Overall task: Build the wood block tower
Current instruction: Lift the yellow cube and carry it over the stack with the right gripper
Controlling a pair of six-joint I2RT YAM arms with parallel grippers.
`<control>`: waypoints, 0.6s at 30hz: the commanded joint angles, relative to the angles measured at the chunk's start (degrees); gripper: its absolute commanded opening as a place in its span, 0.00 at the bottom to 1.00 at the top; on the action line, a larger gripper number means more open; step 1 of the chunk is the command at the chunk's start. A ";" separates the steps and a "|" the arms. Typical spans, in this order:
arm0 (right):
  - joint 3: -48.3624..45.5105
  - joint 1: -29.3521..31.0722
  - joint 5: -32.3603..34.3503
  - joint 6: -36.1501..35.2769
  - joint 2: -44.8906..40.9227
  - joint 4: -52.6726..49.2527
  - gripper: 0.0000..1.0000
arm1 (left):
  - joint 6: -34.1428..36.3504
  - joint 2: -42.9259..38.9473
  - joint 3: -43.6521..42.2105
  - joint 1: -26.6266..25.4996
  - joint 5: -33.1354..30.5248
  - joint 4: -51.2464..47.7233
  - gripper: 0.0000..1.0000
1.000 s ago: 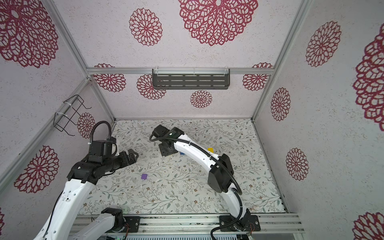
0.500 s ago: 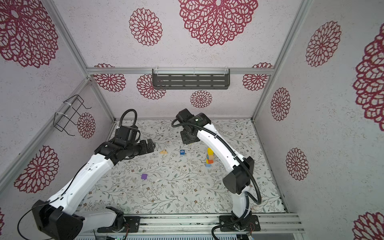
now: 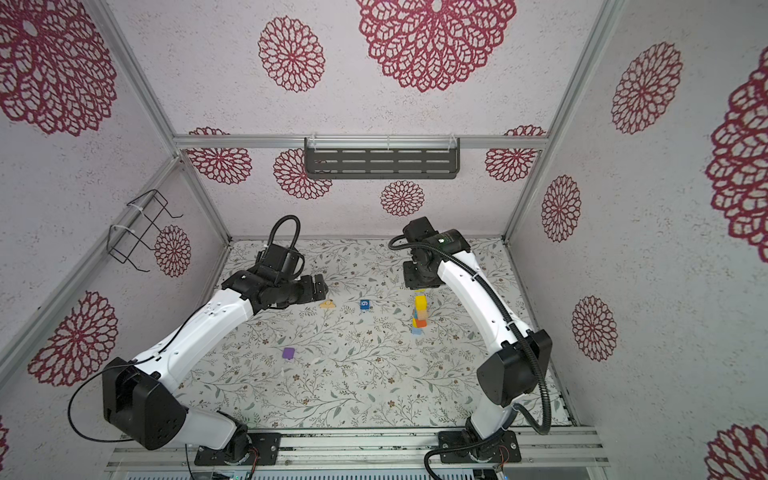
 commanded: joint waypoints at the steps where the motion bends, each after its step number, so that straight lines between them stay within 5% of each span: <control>1: 0.45 -0.59 -1.48 -0.86 -1.78 1.21 0.34 | 0.72 0.06 1.35 -0.26 -1.04 0.77 0.97; 18: -3.89 -3.41 -2.52 -1.86 -1.24 3.38 0.34 | 1.26 1.97 2.40 -0.17 -1.31 0.32 0.97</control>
